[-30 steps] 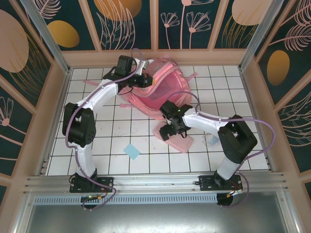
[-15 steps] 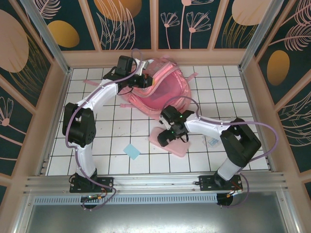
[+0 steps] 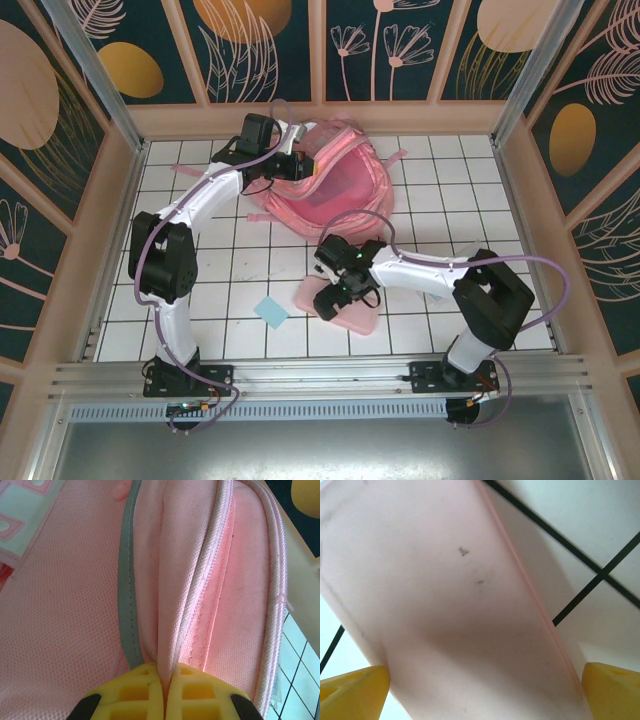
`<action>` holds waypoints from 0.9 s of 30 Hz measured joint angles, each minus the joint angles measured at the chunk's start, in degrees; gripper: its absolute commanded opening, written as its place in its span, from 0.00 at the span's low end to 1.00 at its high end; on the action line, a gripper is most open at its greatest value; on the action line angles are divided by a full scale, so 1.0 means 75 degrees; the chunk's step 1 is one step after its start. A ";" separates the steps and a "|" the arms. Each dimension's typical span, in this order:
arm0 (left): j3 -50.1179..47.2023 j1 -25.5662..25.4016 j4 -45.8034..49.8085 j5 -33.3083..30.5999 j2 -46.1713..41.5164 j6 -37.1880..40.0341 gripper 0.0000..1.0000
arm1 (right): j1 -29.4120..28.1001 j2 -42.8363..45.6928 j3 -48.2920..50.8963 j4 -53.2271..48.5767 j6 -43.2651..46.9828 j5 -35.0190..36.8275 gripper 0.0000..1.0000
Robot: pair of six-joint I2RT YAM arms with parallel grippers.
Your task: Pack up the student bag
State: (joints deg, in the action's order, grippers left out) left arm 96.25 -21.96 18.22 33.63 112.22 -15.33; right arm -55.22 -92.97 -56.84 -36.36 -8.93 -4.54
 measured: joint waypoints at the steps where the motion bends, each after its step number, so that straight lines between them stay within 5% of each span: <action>1: 0.0000 0.0000 0.0000 0.0000 -0.0003 0.0000 0.00 | -0.0061 0.0006 -0.0003 -0.0032 -0.0029 0.0006 0.99; 27: 0.0143 0.0000 0.0178 -0.0087 0.0000 0.0000 0.00 | -0.1492 -0.0149 0.0000 -0.0143 -0.0262 0.0527 0.99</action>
State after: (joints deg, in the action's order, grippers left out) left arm 97.32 -21.96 19.55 32.97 112.22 -15.33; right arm -66.41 -94.08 -56.84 -37.43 -10.90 -0.58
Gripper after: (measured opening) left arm 0.063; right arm 0.990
